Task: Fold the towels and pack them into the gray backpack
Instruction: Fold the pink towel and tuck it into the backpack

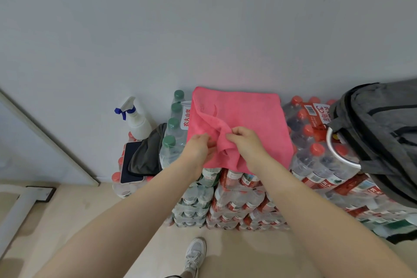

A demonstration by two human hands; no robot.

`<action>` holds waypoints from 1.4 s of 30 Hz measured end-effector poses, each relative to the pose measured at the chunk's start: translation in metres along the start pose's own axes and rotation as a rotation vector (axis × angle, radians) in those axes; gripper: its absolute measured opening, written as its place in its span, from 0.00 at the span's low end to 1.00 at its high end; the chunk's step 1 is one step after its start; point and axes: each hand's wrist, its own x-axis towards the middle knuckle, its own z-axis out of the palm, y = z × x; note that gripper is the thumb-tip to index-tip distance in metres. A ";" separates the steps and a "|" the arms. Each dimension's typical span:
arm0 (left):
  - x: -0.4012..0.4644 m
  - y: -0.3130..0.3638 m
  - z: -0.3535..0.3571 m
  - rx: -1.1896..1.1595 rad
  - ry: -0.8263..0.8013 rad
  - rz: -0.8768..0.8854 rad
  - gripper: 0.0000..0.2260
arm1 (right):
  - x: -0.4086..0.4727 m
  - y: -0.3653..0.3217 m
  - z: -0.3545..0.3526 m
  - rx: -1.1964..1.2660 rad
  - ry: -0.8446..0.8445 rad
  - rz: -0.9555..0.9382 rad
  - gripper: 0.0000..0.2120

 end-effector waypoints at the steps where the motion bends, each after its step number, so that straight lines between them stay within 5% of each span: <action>1: 0.001 0.002 0.001 -0.060 -0.036 -0.026 0.07 | 0.001 -0.002 -0.002 0.101 -0.027 0.042 0.10; 5: 0.007 0.010 0.006 0.006 -0.121 -0.078 0.13 | 0.001 -0.004 -0.009 0.127 -0.125 0.008 0.10; 9: 0.006 0.012 0.004 -0.065 -0.140 -0.164 0.08 | 0.001 -0.004 -0.012 0.102 -0.161 -0.045 0.10; 12: 0.010 0.010 -0.005 -0.020 -0.061 -0.025 0.05 | -0.001 0.003 -0.012 -0.164 -0.165 -0.106 0.10; 16: 0.004 -0.001 -0.028 0.366 0.133 0.311 0.07 | -0.008 0.009 -0.017 -0.573 -0.135 -0.244 0.06; 21: 0.003 -0.026 -0.052 0.461 0.256 0.304 0.10 | -0.020 0.016 -0.025 -0.713 -0.055 -0.320 0.09; 29: -0.001 -0.054 -0.042 0.265 0.269 0.084 0.18 | -0.035 0.045 -0.054 -0.631 0.277 -0.261 0.08; 33: 0.005 -0.054 -0.042 0.135 0.161 -0.006 0.17 | -0.035 0.063 -0.073 -0.365 0.539 -0.044 0.06; 37: 0.004 -0.056 -0.040 0.151 0.107 0.022 0.12 | -0.035 0.075 -0.075 -0.016 0.501 0.168 0.14; 42: -0.001 -0.049 -0.042 0.083 0.166 0.169 0.07 | -0.041 0.080 -0.076 -0.158 0.434 0.049 0.21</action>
